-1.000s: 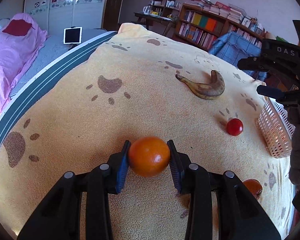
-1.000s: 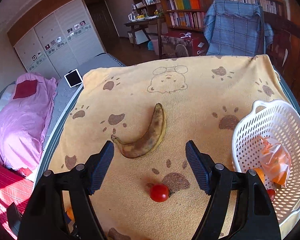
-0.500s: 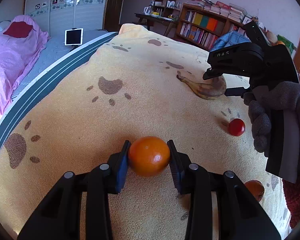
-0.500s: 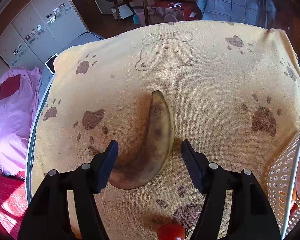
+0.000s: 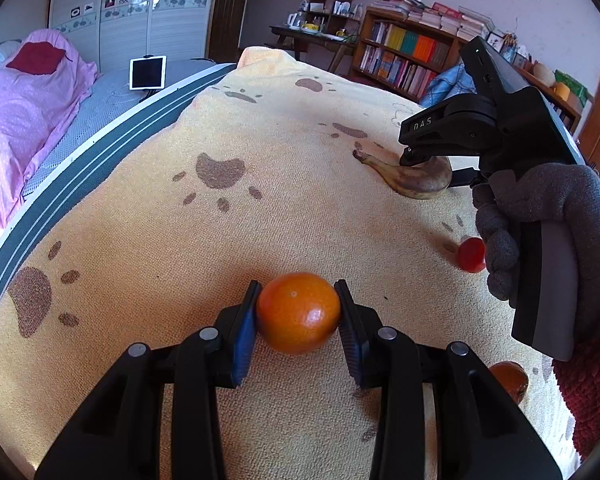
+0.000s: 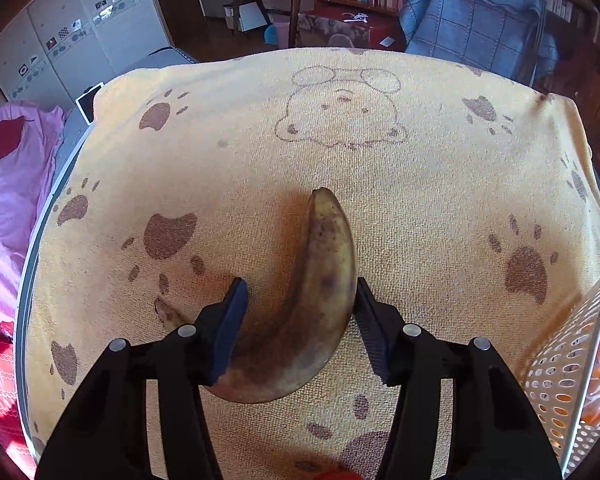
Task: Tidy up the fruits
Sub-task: 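Lift the banana with the right gripper and carry it toward the basket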
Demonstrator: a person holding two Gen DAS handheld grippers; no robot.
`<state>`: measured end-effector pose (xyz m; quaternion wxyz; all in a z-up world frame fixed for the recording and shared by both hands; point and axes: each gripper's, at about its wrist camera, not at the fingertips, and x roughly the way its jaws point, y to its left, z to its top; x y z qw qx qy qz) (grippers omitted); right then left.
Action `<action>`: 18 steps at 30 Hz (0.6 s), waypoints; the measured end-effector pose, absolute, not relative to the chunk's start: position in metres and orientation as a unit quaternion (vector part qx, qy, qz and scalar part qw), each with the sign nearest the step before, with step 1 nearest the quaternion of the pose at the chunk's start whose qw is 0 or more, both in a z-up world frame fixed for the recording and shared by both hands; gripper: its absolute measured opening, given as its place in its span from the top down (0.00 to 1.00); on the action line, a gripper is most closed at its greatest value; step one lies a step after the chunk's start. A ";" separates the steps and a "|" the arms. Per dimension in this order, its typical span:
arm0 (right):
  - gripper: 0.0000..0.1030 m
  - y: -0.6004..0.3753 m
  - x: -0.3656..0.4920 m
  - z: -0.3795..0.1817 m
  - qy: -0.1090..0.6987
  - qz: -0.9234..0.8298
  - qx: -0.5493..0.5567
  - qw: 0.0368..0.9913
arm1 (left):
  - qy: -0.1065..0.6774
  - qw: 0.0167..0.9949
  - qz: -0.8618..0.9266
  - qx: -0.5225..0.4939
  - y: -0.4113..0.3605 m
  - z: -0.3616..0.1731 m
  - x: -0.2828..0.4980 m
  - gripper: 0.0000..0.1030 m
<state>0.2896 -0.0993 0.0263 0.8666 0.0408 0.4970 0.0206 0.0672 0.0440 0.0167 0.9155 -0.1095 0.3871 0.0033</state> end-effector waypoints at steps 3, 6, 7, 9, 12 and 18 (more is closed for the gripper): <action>0.60 -0.105 0.288 0.028 0.495 0.018 0.047 0.867 | 0.387 0.916 0.003 -0.109 0.044 0.017 0.067 0.64; 0.64 -0.108 0.286 0.029 0.490 0.021 0.054 0.870 | 0.387 0.916 0.003 -0.109 0.044 0.017 0.067 0.64; 0.66 -0.109 0.284 0.030 0.487 0.021 0.055 0.871 | 0.387 0.916 0.002 -0.108 0.044 0.017 0.067 0.64; 0.68 -0.111 0.281 0.033 0.479 0.017 0.053 0.876 | 0.387 0.916 0.001 -0.109 0.044 0.016 0.068 0.64; 0.69 -0.116 0.274 0.040 0.464 0.011 0.051 0.885 | 0.387 0.916 0.002 -0.109 0.044 0.016 0.069 0.64; 0.70 -0.128 0.263 0.057 0.432 0.004 0.057 0.900 | 0.387 0.916 0.001 -0.109 0.043 0.016 0.069 0.64</action>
